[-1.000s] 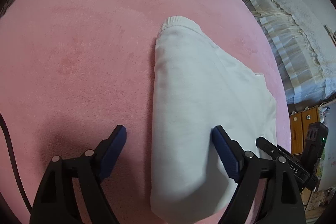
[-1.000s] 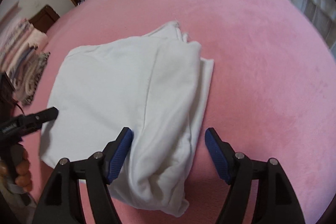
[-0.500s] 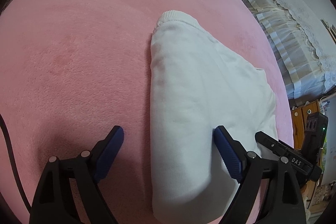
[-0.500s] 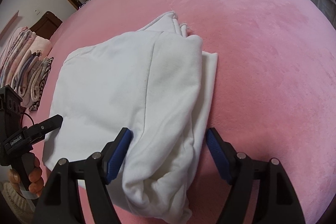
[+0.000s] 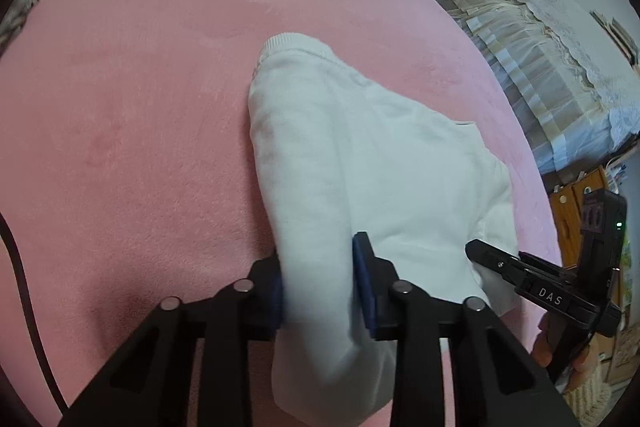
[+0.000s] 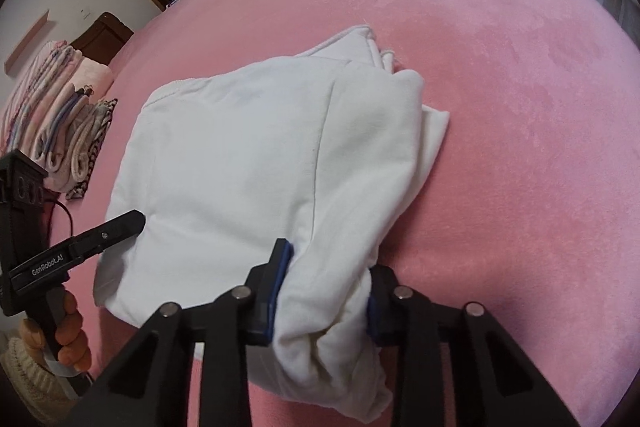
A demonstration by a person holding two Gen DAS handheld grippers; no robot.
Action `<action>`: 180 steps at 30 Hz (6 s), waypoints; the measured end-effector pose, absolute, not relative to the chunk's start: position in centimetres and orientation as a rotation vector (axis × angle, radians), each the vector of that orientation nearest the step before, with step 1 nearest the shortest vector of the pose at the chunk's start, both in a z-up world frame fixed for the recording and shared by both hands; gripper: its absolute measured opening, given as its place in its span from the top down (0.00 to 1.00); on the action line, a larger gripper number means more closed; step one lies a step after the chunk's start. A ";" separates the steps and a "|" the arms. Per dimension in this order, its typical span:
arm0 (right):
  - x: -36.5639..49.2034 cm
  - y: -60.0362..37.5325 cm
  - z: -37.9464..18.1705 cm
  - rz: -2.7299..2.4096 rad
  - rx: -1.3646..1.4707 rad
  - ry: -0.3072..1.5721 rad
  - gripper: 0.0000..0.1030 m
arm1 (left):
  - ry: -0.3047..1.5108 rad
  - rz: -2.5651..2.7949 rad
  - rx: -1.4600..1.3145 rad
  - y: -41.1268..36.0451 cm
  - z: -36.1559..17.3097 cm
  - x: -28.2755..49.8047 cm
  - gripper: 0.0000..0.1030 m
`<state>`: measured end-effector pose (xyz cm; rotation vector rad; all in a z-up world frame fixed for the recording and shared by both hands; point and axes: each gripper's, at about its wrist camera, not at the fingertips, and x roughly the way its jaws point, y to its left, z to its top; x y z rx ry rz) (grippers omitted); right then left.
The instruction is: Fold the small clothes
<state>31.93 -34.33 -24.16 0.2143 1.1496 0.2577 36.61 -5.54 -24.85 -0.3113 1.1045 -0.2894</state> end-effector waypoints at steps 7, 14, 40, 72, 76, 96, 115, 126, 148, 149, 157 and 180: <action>29.1 -30.5 -19.4 0.193 0.029 1.055 0.79 | 1.032 -0.226 -0.161 -6.4 -20.0 34.5 0.81; 26.3 -25.5 -13.0 0.257 -0.008 0.948 0.79 | 0.934 -0.195 -0.150 0.2 -12.9 31.6 0.81; 40.1 19.2 0.3 0.544 0.087 0.796 0.79 | 0.943 0.245 -0.058 47.4 2.3 43.7 0.80; 44.5 24.7 -8.4 0.504 0.072 0.846 0.63 | 0.878 0.453 -0.151 54.9 -8.9 47.9 0.17; 42.2 24.1 -6.2 0.495 0.041 0.759 0.56 | 0.832 0.511 -0.117 54.1 -8.1 45.9 0.17; 33.2 18.7 -1.7 0.461 -0.045 0.738 0.49 | 0.701 0.540 -0.238 50.5 -3.0 34.8 0.16; 15.6 2.6 3.4 0.358 -0.081 0.732 0.49 | 0.749 0.177 -0.100 22.7 4.5 14.3 0.00; 6.9 -7.8 3.2 0.222 -0.063 0.718 0.46 | 0.738 0.089 -0.102 11.2 3.2 6.2 0.00; 1.7 -13.2 2.0 0.166 0.012 0.714 0.45 | 0.742 0.103 -0.093 5.9 3.5 1.0 0.00; 1.6 -13.2 1.8 0.165 0.014 0.719 0.45 | 0.748 0.102 -0.092 5.8 3.4 0.9 0.00; 1.2 -13.2 1.0 0.165 0.012 0.751 0.44 | 0.770 0.100 -0.069 5.8 2.7 0.7 0.00; 0.4 -13.8 0.6 0.149 0.017 0.747 0.44 | 0.795 0.089 -0.040 5.5 1.5 0.4 0.00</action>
